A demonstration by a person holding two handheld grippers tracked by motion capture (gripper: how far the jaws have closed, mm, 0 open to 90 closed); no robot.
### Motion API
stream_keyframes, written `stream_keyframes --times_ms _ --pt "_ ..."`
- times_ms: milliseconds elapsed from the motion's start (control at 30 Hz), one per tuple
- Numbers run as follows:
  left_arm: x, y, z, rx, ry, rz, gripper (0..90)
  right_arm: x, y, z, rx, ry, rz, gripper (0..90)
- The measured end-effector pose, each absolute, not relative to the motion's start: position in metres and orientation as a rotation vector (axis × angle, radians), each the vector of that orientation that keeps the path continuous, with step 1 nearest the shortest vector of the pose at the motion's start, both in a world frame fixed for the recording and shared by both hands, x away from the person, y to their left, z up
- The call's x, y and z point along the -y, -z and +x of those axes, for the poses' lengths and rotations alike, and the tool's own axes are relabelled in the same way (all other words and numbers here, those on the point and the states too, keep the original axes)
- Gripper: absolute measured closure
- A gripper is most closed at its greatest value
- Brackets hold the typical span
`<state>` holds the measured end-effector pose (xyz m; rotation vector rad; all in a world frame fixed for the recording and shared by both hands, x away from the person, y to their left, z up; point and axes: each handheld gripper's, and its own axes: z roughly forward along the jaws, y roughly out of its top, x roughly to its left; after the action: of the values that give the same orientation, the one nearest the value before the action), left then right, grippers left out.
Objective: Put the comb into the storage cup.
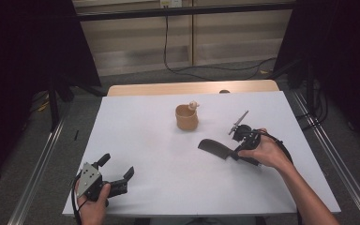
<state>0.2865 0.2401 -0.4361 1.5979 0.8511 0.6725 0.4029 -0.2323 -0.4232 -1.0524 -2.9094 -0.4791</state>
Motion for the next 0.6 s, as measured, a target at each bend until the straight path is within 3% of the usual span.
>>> stream_keyframes --times_ms 600 --pt "-0.2378 0.4373 0.2871 -0.848 -0.668 1.614 2.0 0.2301 0.4234 0.4034 2.932 0.450 -1.040 73.3"
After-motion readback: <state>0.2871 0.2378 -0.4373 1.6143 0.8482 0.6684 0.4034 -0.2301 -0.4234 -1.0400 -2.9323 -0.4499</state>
